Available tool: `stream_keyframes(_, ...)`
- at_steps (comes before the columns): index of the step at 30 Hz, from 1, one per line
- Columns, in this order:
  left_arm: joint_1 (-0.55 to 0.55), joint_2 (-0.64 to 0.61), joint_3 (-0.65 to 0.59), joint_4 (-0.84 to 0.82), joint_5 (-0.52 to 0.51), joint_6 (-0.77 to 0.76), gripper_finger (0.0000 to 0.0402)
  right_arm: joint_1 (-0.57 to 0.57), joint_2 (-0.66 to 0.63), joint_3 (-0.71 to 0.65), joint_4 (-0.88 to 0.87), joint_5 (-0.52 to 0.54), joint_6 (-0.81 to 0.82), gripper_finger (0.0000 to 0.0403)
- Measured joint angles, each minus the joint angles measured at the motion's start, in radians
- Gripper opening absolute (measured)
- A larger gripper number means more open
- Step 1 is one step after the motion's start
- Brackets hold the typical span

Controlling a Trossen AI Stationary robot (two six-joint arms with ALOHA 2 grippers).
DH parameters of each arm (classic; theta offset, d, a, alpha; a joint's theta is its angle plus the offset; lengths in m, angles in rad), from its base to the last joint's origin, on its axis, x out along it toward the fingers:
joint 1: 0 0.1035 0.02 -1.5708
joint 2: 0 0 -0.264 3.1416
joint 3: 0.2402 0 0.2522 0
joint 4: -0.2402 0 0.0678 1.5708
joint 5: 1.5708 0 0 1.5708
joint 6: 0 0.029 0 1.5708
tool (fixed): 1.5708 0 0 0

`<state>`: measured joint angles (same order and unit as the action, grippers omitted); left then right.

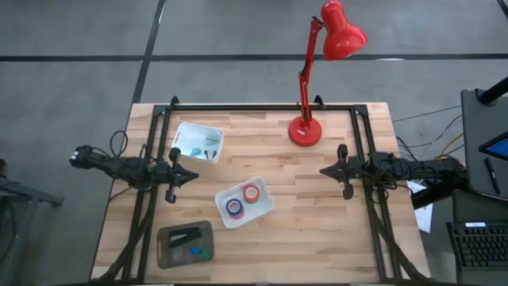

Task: Pick and place Stapler, Stapler remover, tape
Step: Return to Home Position

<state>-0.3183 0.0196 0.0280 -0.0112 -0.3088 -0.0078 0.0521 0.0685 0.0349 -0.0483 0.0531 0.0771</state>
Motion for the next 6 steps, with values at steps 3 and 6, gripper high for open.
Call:
stream_keyframes(3,0.0,0.0,0.0,0.0,0.0,0.0,0.0014,0.0,0.0,0.0,0.0,0.0,-0.001,0.0008)
stream_keyframes(6,0.0,0.0,0.0,0.0,0.0,0.0,0.0017,0.0,0.0,0.0,0.0,0.0,-0.001,0.0008)
